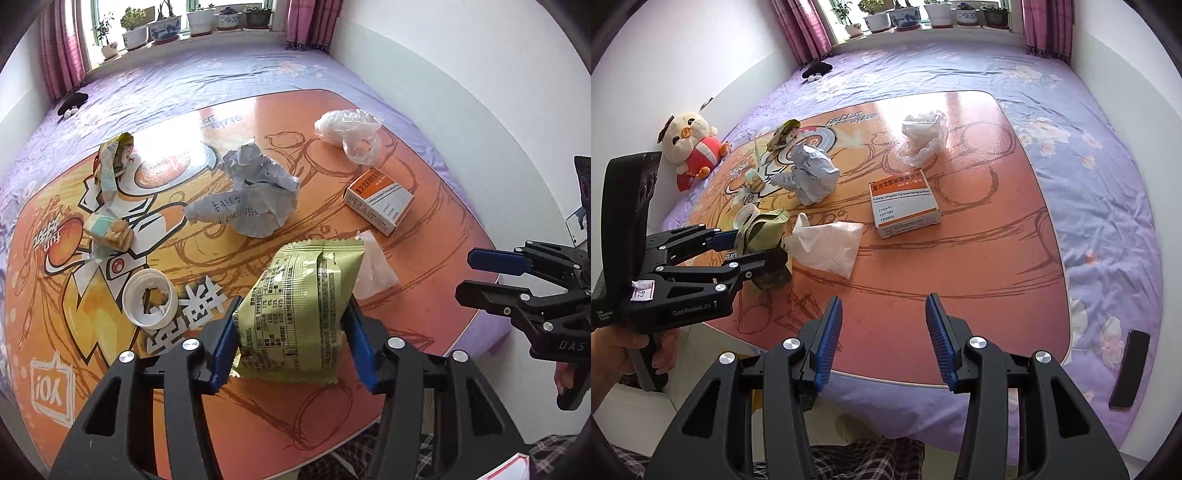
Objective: Collect trash
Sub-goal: 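Grasp the yellow-green snack wrapper with the left tool while the right tool grasps the white tissue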
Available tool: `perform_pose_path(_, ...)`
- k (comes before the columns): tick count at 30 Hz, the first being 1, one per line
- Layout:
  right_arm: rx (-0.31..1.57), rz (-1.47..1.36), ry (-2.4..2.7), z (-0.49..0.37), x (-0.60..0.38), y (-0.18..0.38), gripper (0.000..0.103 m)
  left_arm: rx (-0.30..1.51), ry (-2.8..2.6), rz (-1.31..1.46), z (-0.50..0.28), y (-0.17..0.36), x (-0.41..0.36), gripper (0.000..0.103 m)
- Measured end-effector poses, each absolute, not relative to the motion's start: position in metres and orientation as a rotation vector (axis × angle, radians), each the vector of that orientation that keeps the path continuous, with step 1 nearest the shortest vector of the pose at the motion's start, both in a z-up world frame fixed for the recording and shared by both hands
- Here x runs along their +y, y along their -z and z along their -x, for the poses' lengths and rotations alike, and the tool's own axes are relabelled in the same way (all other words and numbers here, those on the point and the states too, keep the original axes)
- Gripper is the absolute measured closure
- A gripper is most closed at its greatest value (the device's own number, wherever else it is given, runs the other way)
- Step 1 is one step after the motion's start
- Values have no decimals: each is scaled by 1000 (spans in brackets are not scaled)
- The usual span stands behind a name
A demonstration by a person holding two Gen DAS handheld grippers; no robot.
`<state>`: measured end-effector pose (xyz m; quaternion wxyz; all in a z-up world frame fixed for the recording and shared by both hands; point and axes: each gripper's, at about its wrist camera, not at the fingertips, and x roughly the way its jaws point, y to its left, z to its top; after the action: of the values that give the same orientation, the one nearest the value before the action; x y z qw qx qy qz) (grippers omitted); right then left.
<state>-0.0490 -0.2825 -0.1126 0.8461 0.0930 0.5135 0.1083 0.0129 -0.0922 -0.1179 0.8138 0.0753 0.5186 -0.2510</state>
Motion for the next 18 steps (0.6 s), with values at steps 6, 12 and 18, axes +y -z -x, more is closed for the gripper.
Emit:
perform_pose_path(6, 1086, -175, -289, 41, -264, 119, 55, 1131, 414, -83, -5, 120, -57, 57)
perform_pose_path(12, 1085, -134, -335, 34, -241, 124, 55, 1125, 265, -49, 8, 119, -18, 57)
perform_pose_path(18, 1058, -101, -321, 21, -227, 131, 55, 1110, 122, -9, 14, 118, 15, 56)
